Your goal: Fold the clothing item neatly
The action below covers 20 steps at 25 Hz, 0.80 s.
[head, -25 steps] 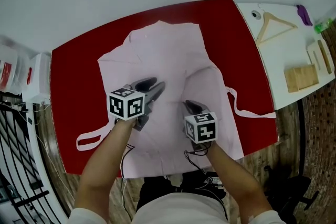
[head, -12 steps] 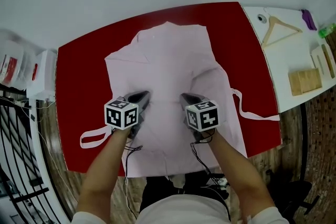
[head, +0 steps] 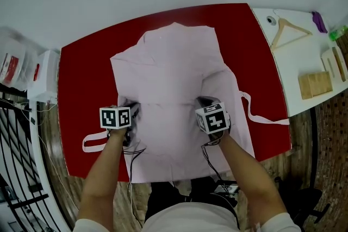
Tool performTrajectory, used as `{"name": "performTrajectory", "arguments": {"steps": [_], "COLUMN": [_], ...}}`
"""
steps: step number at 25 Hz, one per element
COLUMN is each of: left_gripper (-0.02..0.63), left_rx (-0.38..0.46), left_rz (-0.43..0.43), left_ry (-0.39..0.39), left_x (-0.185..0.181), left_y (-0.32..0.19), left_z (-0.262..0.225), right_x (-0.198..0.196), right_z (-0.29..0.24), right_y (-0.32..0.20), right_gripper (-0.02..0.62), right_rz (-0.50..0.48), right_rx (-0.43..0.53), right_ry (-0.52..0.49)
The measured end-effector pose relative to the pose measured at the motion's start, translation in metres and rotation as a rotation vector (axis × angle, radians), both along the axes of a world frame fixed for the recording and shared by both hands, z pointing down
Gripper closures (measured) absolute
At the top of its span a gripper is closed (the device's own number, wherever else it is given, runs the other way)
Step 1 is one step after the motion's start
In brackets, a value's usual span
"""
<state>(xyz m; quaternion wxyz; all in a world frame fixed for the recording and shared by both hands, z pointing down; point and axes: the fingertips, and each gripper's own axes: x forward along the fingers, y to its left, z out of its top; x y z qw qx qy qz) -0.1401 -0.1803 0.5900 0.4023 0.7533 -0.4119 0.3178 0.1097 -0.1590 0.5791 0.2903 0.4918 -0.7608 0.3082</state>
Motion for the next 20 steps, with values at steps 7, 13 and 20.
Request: {"name": "performTrajectory", "arguments": {"steps": [7, 13, 20], "left_gripper": [0.586, 0.586, 0.586], "left_rx": [0.022, 0.069, 0.105], "left_rz": [-0.005, -0.045, -0.165], "left_ry": [0.040, 0.048, 0.078], "left_x": [0.000, -0.016, -0.042], "left_y": [0.008, 0.022, 0.038], "left_z": [-0.010, -0.029, -0.046], "right_x": [0.029, 0.054, 0.085], "right_z": [-0.004, -0.017, 0.004], "right_y": [0.008, 0.024, 0.057], "right_gripper": [0.568, 0.568, 0.568], "right_rz": [0.048, 0.053, 0.059], "right_rx": [-0.003, 0.010, -0.088], "right_ry": [0.045, 0.039, 0.079]}}
